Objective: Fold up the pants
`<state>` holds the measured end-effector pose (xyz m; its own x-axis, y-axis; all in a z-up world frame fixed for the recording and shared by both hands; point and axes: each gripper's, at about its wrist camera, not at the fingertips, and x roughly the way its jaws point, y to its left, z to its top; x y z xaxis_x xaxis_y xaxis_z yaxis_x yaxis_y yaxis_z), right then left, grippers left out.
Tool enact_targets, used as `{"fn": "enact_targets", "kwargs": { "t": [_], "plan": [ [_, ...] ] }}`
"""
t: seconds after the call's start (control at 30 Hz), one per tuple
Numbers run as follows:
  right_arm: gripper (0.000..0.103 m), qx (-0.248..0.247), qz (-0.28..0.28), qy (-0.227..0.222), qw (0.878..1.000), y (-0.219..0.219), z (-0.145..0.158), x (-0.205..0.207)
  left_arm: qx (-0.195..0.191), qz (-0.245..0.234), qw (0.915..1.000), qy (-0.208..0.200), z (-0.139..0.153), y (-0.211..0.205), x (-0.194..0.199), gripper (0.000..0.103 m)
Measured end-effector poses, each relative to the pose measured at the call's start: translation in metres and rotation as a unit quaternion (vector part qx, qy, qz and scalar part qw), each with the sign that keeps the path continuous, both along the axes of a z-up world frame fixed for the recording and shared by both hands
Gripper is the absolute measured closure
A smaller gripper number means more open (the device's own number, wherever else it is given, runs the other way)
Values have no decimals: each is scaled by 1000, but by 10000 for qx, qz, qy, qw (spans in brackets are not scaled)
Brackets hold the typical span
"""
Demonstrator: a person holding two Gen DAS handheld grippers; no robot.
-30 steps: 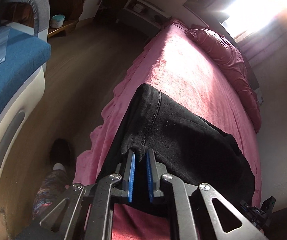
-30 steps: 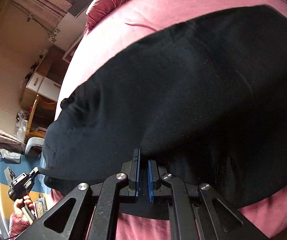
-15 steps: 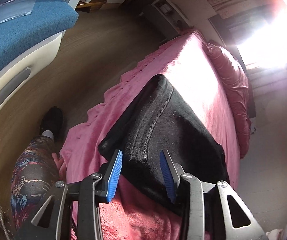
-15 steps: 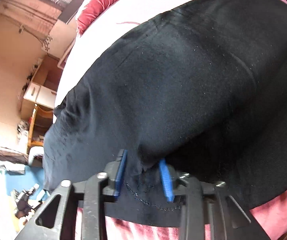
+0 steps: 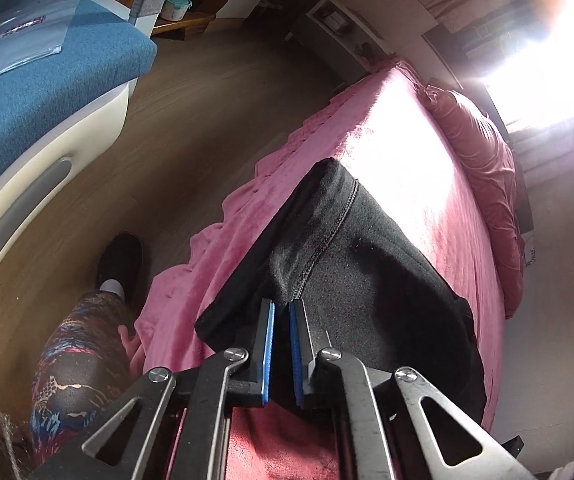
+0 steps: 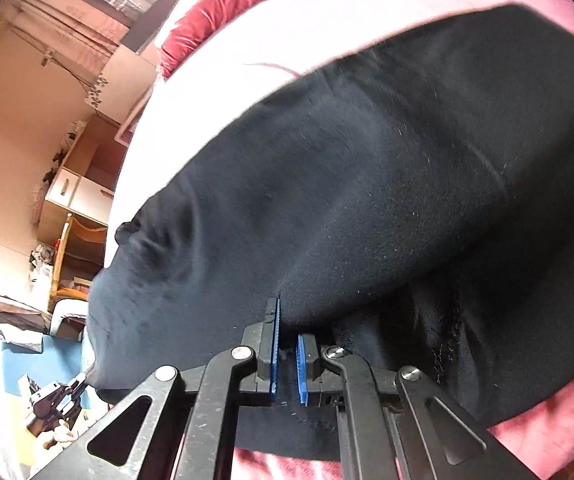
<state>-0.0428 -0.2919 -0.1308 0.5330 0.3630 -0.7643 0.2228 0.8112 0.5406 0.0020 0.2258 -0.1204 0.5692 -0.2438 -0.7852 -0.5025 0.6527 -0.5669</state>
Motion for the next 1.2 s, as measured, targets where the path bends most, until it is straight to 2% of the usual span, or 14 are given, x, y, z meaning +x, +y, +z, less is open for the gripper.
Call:
{"fn": "enact_targets", "kwargs": {
  "t": [0.1,0.2,0.27,0.37,0.47,0.6,0.67,0.7,0.73,0.77,0.87,0.97,1.03,1.2],
  "plan": [
    [96,-70,164,-206,9996,0,22,-17,-29,9,9999,-133,11,9,-4,96],
    [96,-139,398,-202,9989,7,31,-35,151,-83,9998,-113,16,12,-6,96],
    [96,-205,489,-68,9986,13,24,-45,269,-114,9996,9,12,12,-7,96],
    [96,-254,489,292,9981,19,-1,-56,201,-26,9997,168,0,14,-9,96],
    [96,-268,433,461,9976,20,-18,-53,140,37,9996,223,-6,14,-9,96],
    [96,-432,525,578,9960,27,-22,-44,431,-31,9987,286,-2,12,-9,91],
    [91,-491,676,668,9943,31,-20,-42,689,35,9966,456,2,14,-11,80],
    [83,-472,833,738,9927,32,-15,-41,882,83,9950,472,8,15,-13,81],
    [69,-461,1026,796,9905,32,-13,-41,1039,125,9936,426,14,16,-16,81],
    [63,-543,1229,836,9874,32,-10,-42,1247,166,9914,357,24,15,-19,80],
    [60,-993,1898,663,9745,44,17,-48,1792,146,9837,3,52,7,-24,80],
    [60,-1070,2202,181,9694,59,48,-31,1937,-306,9799,-354,68,-17,-18,79],
    [60,-843,2389,-113,9673,75,59,-4,1976,-859,9752,-505,70,-43,-6,79],
    [60,-719,2779,-418,9570,138,61,83,1966,-2038,9573,-580,52,-108,17,79]
  ]
}}
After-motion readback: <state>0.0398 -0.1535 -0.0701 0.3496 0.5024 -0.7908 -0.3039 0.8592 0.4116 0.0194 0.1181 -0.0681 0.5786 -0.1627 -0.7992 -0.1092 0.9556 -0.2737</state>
